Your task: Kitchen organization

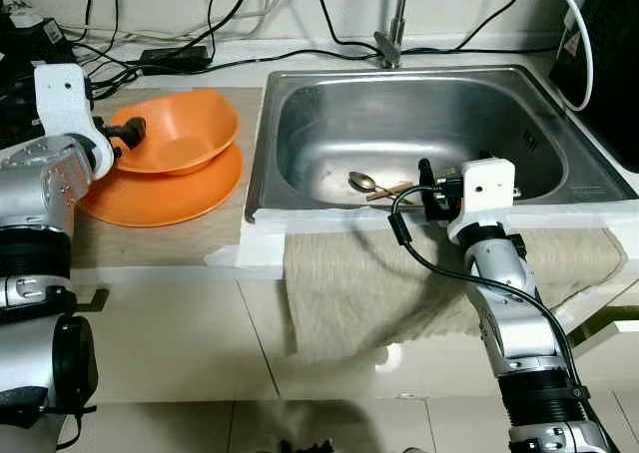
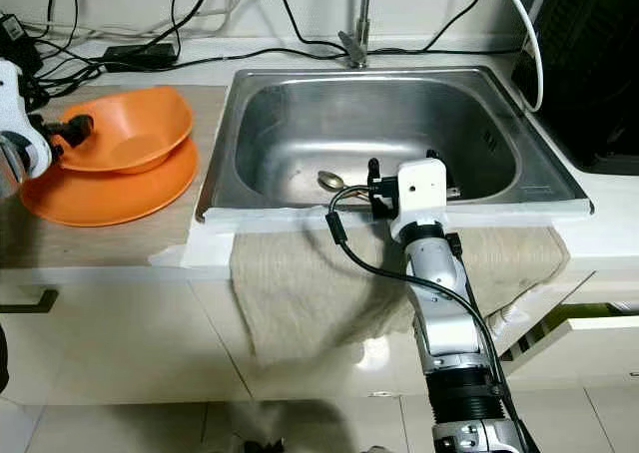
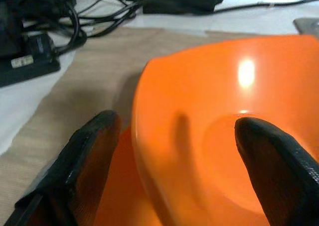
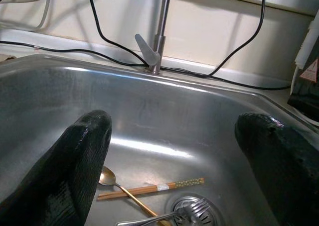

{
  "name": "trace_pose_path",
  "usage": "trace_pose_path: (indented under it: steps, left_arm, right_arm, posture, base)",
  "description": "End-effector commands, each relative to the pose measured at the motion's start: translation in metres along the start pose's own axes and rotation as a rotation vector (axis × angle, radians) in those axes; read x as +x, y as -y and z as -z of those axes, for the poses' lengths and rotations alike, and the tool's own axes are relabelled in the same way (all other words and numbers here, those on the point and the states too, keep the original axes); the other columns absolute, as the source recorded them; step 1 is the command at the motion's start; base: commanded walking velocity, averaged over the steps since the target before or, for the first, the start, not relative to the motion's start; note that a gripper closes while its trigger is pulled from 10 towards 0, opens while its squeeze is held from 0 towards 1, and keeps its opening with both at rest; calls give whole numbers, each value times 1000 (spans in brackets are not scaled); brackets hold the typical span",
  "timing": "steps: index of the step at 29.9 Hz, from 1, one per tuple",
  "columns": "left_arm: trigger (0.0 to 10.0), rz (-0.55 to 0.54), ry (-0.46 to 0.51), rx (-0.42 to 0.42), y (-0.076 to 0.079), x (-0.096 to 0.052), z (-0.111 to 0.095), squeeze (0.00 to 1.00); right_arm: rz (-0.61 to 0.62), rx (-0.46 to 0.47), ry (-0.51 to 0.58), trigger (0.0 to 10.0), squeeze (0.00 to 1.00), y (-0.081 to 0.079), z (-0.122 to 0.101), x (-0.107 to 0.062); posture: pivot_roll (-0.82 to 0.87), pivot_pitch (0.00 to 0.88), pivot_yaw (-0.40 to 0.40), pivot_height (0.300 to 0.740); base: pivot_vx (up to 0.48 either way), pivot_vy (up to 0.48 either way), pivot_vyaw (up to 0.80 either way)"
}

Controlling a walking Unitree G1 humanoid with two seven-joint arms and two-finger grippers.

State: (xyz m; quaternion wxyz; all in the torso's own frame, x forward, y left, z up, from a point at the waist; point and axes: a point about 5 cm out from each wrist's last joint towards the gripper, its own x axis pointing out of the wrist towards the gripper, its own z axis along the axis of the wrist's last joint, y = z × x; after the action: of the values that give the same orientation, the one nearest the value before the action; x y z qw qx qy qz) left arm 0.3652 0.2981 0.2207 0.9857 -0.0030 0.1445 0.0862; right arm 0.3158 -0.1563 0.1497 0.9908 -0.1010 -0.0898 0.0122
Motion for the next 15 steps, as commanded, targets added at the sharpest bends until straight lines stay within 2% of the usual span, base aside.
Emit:
trace_pose_path:
  steps: [1,5,11,15]
  left_arm:
    - [10000,-27,-18,2,-6,0,3,0]
    - [10000,-21,-31,-14,-5,0,5,0]
    - [10000,44,-79,-115,5,4,12,0]
    - [10000,62,-91,-137,7,5,13,0]
  right_arm:
    - [-11,-1,0,10000,0,-1,-2,1]
    - [-12,0,0,10000,0,-1,-2,1]
    - [-12,0,-1,10000,0,-2,-2,0]
    - [-11,-2,-2,10000,0,-1,-2,0]
  posture:
    - [-5,0,44,740]
    - [-5,0,45,740]
    - [-9,0,47,740]
    - [-12,0,47,740]
  base:
    - [0,0,0]
    - [0,0,0]
    - [0,0,0]
    - [0,0,0]
